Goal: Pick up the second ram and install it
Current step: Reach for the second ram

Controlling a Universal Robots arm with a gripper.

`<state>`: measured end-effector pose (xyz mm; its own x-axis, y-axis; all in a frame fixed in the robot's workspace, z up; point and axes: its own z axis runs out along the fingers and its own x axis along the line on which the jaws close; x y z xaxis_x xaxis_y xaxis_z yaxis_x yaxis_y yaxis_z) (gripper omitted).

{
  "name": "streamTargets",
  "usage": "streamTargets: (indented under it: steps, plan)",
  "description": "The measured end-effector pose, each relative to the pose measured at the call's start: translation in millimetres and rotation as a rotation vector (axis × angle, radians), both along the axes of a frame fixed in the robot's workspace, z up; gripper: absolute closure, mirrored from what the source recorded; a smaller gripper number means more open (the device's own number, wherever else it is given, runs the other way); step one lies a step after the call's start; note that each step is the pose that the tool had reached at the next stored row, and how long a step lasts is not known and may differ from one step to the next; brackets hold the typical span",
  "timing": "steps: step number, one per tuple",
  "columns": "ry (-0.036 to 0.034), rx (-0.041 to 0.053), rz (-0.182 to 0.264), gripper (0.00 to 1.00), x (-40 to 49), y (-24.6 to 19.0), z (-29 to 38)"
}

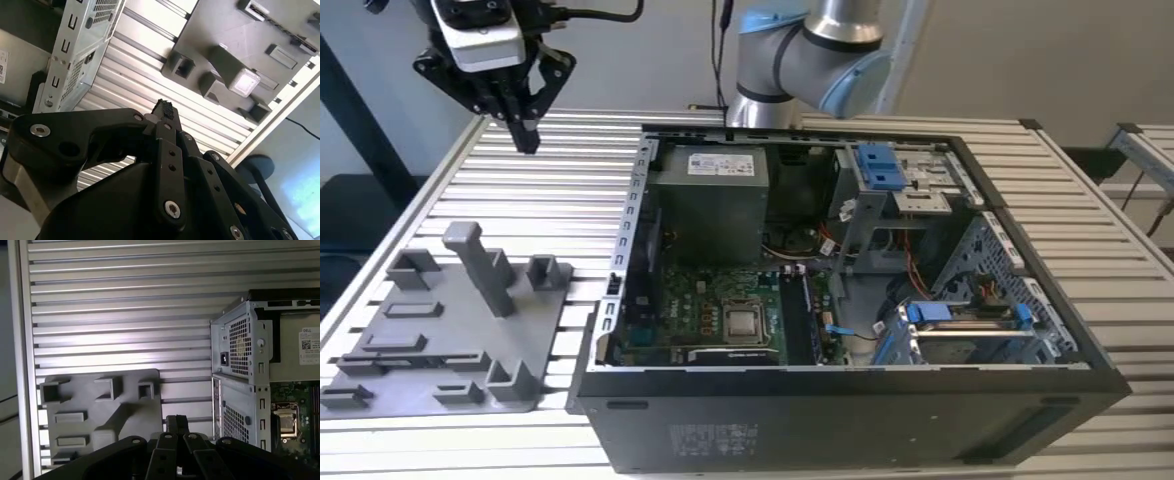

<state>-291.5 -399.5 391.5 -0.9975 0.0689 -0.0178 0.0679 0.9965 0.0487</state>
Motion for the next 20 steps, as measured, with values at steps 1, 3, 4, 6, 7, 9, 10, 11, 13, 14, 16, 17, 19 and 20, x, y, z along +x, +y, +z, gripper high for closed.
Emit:
streamTargets:
  steps: [1, 3, 4, 6, 7, 9, 10, 11, 13, 14, 16, 17, 19, 20]
  plan:
    - [0.0002, 0.0000, 0.000, 0.89, -2.9, 0.0, 0.0]
    - [0.0005, 0.0000, 0.000, 0.89, -8.6, 0.0, -0.2]
    - [0.0007, 0.0000, 0.000, 0.89, -11.5, -0.1, -0.3]
    - [0.0010, 0.0000, 0.000, 0.89, -17.1, -0.1, -0.3]
    - [0.0012, 0.0000, 0.000, 0.89, -20.0, -0.1, -0.4]
    - [0.0014, 0.0000, 0.000, 0.89, -25.8, -0.1, -0.6]
    - [0.0015, 0.0000, 0.000, 0.89, -28.6, -0.1, -0.7]
    - [0.0017, 0.0000, 0.000, 0.89, -31.3, -0.1, -0.7]
    - [0.0021, 0.0000, 0.000, 0.89, -36.1, -0.1, -0.8]
    - [0.0023, 0.0000, 0.000, 0.89, -38.3, -0.1, -0.8]
    - [0.0026, 0.0000, 0.000, 0.89, -43.1, -0.1, -0.9]
    - [0.0027, 0.0000, 0.000, 0.89, -45.1, -0.1, -1.0]
    - [0.0033, 0.0000, 0.000, 0.89, -48.6, -0.1, -1.1]
    - [0.0033, 0.0000, 0.000, 0.89, -50.6, -0.1, -1.1]
